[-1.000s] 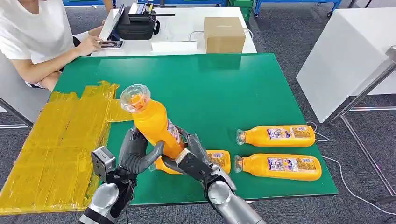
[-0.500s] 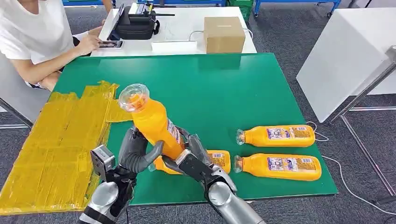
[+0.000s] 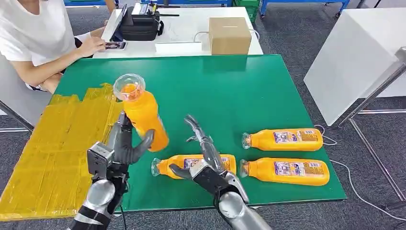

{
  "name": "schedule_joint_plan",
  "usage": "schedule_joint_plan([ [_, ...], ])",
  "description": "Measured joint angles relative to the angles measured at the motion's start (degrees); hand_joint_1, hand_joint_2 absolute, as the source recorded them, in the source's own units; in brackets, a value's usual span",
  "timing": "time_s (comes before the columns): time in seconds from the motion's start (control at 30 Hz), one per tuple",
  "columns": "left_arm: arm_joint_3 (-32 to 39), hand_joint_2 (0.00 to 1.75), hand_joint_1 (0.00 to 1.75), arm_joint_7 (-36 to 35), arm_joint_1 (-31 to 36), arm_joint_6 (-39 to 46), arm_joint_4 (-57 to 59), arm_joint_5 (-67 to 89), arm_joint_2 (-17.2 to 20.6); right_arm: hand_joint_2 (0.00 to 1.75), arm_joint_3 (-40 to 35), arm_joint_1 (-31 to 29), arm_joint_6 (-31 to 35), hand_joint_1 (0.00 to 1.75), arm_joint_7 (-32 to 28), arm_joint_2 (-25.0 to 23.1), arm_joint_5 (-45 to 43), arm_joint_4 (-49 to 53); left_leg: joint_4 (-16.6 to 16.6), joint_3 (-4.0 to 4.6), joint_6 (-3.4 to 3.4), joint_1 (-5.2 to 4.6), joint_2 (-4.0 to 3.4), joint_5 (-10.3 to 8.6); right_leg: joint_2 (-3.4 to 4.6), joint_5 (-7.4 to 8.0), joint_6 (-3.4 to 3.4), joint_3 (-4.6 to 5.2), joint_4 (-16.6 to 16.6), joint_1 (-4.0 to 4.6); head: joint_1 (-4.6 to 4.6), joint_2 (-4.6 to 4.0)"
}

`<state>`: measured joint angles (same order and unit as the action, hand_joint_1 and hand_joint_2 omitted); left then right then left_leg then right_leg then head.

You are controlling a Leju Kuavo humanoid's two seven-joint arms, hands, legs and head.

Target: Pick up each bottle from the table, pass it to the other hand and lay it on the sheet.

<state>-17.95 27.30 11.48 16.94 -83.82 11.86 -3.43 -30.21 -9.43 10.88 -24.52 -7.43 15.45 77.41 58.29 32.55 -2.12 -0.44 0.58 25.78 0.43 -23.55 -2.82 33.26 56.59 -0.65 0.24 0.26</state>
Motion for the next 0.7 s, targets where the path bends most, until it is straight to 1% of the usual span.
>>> schedule_joint_plan([
  [0.07,1.88,1.75,1.75,-0.28,0.5,6.74,-0.18,7.83,0.68,0.0,1.25,1.27,0.74,0.0,0.0,0.76,0.35,3.89,0.0,0.0,0.01,0.0,0.01,-0.01,0.0,0.0,0.0,0.0,0.0,0.0,0.04,0.0],
  [0.13,3.76,1.75,1.75,-0.96,1.04,11.66,-0.18,13.75,1.42,0.0,2.4,2.37,1.24,0.0,0.0,1.47,0.64,7.45,0.0,0.0,0.01,0.0,-0.02,-0.01,0.0,0.0,0.0,0.0,0.0,0.0,0.02,0.0],
  [0.17,4.66,1.75,1.75,-1.25,1.29,13.59,-0.18,16.28,1.88,1.75,2.91,2.87,1.57,0.0,0.0,1.77,0.75,9.07,0.0,0.0,0.01,0.0,-0.02,-0.01,0.01,0.0,0.0,0.0,0.0,0.0,0.02,0.0],
  [0.27,6.74,1.75,1.75,-3.41,1.82,17.63,-0.15,23.63,2.87,1.75,4.05,4.12,2.67,0.0,-0.42,2.45,1.21,12.61,0.0,0.0,0.01,0.0,0.0,-0.01,0.01,0.0,0.0,0.0,0.0,0.0,0.02,0.0],
  [0.37,8.88,1.75,1.75,-9.63,2.94,22.08,0.91,39.92,4.63,1.75,5.16,5.5,4.09,0.0,-0.74,3.15,2.12,16.03,0.0,0.01,0.01,0.0,0.0,-0.01,0.01,0.0,0.0,-0.01,0.0,0.0,0.04,0.0],
  [0.43,10.1,1.75,1.75,-12.07,3.52,22.6,1.55,45.74,5.77,1.75,5.64,6.1,4.94,0.0,-0.74,3.61,2.73,17.64,0.0,-0.01,0.01,0.0,-0.09,-0.01,0.02,0.07,0.11,0.01,0.0,0.0,0.0,0.0],
  [0.53,12.03,1.75,1.75,-18.61,4.89,22.67,4.3,59.9,7.92,1.75,6.52,7.07,6.06,0.0,-0.63,4.26,3.8,19.68,0.0,0.0,0.04,0.01,-0.08,-0.03,0.02,0.1,0.16,0.04,0.0,0.01,0.02,0.0],
  [0.63,12.9,1.75,1.75,-19.98,5.71,22.65,6.82,62.02,9.51,1.75,7.04,7.63,6.43,0.0,-0.35,4.79,4.02,20.86,0.0,0.0,0.09,0.02,-0.1,-0.06,0.03,0.1,0.17,0.07,0.0,0.02,0.04,0.0],
  [0.7,12.99,1.75,1.75,-21.29,6.63,20.89,8.88,64.18,10.34,1.75,7.52,7.77,6.49,0.0,-0.24,5.05,4.02,21.32,0.0,0.0,0.09,0.03,-0.06,-0.07,0.02,0.1,0.17,0.05,0.0,0.02,0.04,0.0],
])
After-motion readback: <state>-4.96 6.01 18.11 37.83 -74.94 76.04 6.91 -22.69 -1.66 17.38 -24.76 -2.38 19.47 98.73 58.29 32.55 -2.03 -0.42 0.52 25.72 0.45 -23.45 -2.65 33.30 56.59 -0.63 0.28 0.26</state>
